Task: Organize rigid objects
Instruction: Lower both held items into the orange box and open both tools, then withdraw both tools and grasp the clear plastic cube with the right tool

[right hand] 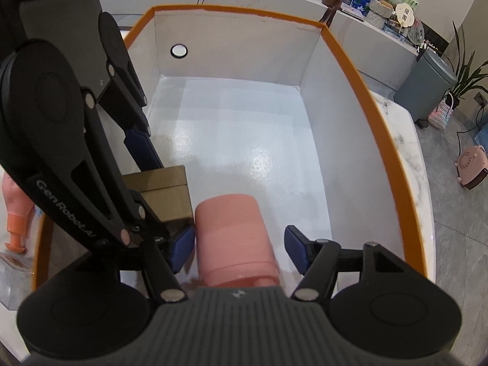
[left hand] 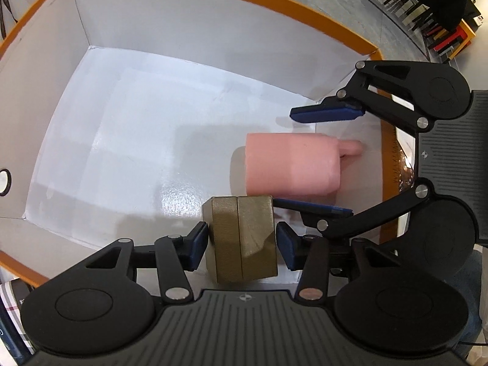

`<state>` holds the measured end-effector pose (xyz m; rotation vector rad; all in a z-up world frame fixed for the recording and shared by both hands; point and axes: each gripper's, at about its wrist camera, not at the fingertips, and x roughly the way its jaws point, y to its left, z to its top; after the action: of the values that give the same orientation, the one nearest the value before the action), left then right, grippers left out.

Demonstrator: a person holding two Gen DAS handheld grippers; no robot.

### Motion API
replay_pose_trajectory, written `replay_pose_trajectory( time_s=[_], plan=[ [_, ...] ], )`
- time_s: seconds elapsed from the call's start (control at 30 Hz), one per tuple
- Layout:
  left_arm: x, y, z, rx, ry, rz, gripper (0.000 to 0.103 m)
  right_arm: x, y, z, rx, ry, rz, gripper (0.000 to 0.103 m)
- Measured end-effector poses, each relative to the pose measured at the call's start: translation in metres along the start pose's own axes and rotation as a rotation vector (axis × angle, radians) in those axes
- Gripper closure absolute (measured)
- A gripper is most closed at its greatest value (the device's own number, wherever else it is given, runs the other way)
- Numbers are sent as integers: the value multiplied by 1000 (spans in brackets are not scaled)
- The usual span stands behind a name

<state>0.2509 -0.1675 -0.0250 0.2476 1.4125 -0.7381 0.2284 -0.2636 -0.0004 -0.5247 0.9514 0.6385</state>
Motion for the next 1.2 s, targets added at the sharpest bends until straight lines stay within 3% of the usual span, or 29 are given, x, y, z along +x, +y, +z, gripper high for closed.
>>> replay_pose_trajectory(
  time_s=[0.17,0.47,0.8,1.0,1.1,1.2],
  plan=[
    [-9,-1,4,7,-15,13,48,-15,-1,-3,3,-21,0,34],
    [-26,-16,2,-14,-111,45,47,-46,1,-9,41,-87,-35,33],
    [-76,-19,-51,-91,-281,58,41,-69,9,-2,51,-161,-30,33],
    [-90,-19,-91,-151,-346,151,39,-77,23,4,15,-185,-13,33],
    [-91,-19,-110,-202,-389,256,30,-85,30,3,3,-201,-3,33],
    [-86,-19,-133,-261,-413,358,29,-91,37,2,-11,-220,8,33]
  ],
)
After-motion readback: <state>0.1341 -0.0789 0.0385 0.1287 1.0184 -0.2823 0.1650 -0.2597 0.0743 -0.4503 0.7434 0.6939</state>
